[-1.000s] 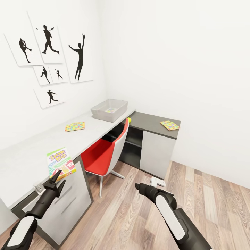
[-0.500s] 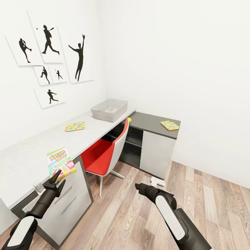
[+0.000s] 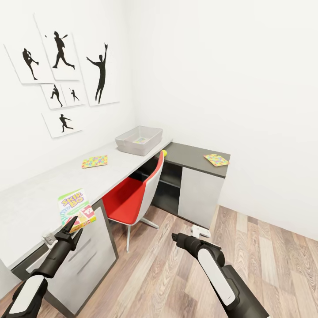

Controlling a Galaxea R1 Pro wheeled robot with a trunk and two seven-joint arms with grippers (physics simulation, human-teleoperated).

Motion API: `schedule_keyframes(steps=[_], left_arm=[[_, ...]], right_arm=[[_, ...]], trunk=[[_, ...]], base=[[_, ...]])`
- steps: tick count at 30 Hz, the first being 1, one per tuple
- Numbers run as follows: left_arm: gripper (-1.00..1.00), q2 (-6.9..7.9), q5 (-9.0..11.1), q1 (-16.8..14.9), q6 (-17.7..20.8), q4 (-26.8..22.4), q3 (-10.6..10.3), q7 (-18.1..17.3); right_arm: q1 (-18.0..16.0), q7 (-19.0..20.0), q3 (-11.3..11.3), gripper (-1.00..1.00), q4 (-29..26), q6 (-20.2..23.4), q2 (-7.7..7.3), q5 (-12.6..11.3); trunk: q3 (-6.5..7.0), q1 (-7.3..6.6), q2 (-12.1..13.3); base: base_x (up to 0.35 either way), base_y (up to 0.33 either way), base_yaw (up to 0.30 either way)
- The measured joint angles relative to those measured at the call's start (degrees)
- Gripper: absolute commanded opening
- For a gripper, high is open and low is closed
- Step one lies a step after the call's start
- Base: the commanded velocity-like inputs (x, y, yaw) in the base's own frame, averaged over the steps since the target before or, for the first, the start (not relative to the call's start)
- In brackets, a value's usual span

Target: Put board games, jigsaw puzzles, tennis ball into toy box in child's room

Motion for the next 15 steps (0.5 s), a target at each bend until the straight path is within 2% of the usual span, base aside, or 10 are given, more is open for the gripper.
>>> schedule_keyframes(steps=[11, 15], left_arm=[[1.0, 0.01, 0.0, 0.0, 0.2, 0.0, 0.0, 0.5], [1.0, 0.0, 0.0, 0.0, 0.2, 0.0, 0.3, 0.6]], right_arm=[[0.0, 0.0, 0.0, 1.0, 0.0, 0.0, 0.0, 0.0], [0.0, 0.0, 0.0, 1.0, 0.0, 0.0, 0.0, 0.0]], trunk=[[0.0, 0.01, 0.0], [0.0, 0.01, 0.0]], base=[[0.01, 0.0, 0.001], [0.001, 0.0, 0.09]])
